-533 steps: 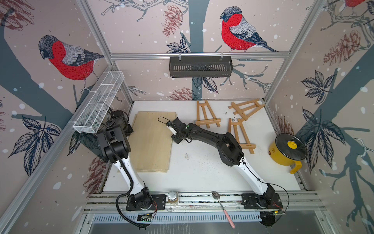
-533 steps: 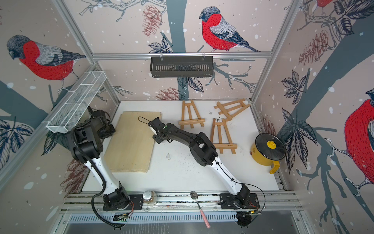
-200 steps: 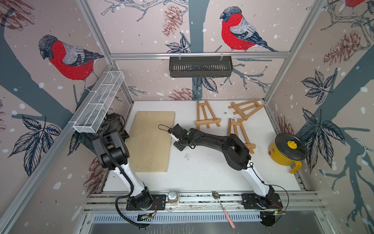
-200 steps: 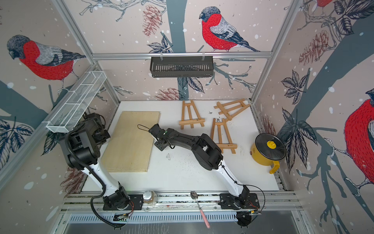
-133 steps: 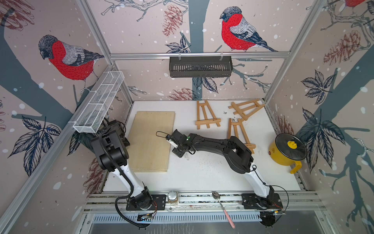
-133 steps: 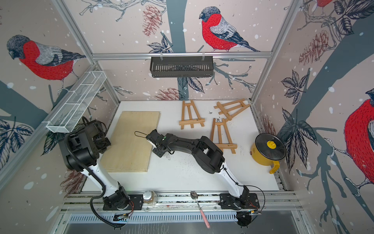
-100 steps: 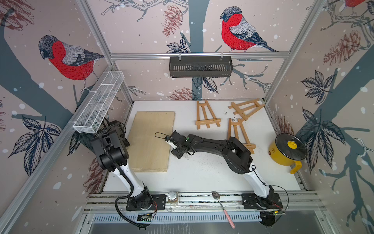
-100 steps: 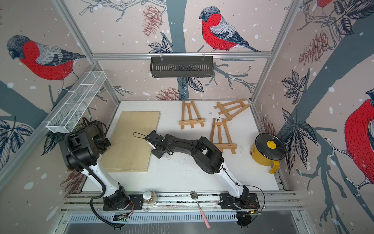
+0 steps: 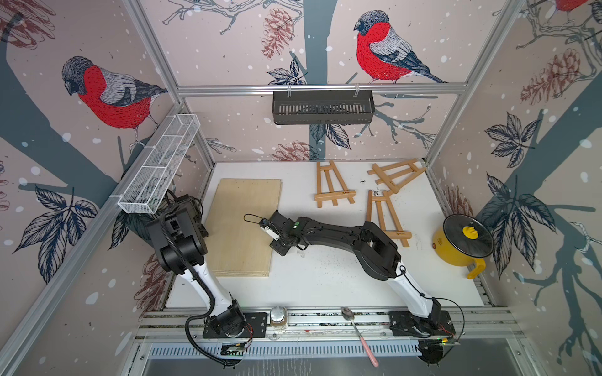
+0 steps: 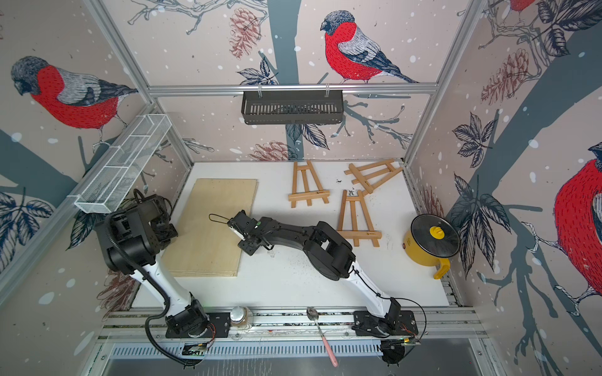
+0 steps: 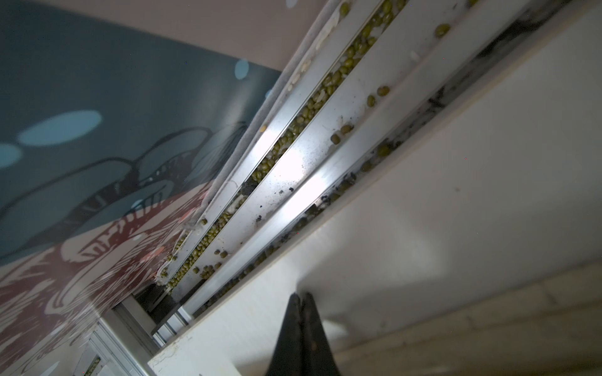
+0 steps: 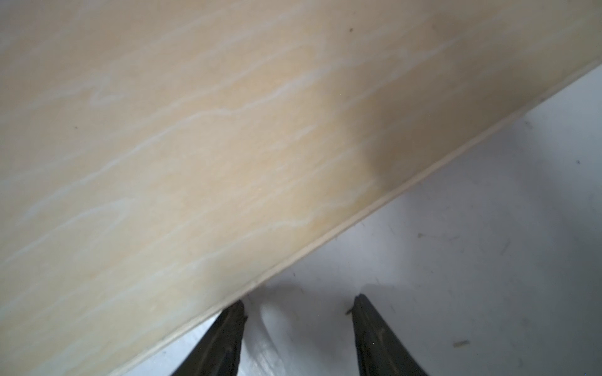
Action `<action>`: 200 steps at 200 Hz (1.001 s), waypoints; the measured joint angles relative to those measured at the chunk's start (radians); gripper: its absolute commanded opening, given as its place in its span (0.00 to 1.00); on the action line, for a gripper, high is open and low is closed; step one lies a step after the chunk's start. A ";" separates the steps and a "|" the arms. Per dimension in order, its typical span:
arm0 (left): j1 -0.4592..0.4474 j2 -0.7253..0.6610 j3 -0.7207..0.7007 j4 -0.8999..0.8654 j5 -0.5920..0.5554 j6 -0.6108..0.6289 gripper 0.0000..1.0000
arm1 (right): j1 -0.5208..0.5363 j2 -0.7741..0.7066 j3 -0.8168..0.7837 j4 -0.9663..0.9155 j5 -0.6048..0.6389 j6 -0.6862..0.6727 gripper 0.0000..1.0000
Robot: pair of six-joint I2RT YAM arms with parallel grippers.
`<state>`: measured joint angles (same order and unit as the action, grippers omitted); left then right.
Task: Disassemble the easel
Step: Adjust the drawing board at the center of the board.
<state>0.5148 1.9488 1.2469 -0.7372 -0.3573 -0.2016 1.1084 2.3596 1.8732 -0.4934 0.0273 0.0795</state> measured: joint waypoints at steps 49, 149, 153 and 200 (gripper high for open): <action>-0.005 -0.016 -0.014 0.011 0.022 0.026 0.00 | 0.010 0.032 0.065 -0.048 0.017 0.000 0.55; -0.045 -0.105 -0.089 0.127 0.079 0.052 0.00 | 0.015 0.048 0.108 -0.106 0.057 0.002 0.56; -0.045 -0.105 -0.089 0.128 0.080 0.052 0.00 | 0.015 0.048 0.108 -0.106 0.057 0.003 0.56; -0.038 -0.106 -0.077 0.119 0.104 0.051 0.00 | 0.010 0.037 0.085 -0.091 0.061 0.005 0.57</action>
<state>0.4767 1.8423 1.1698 -0.6182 -0.2535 -0.1501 1.1179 2.3962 1.9587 -0.5842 0.0879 0.0845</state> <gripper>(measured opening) 0.048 0.562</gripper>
